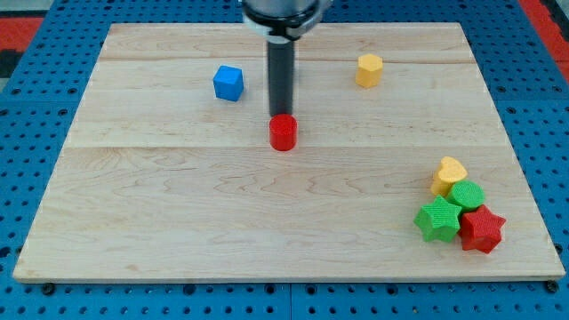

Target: Slide the red circle towards the group of block

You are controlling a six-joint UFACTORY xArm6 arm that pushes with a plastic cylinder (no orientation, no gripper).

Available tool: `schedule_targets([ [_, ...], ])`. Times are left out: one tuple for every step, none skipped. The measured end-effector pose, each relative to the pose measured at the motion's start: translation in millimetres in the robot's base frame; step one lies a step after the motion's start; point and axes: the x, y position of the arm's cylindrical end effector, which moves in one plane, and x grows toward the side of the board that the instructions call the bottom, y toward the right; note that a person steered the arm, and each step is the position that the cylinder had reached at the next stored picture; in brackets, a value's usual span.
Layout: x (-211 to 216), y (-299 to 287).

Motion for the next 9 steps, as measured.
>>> schedule_targets([
  [33, -12],
  [59, -14],
  [84, -9],
  [91, 11],
  [91, 40],
  [80, 45],
  [81, 64],
  [111, 82],
  [120, 87],
])
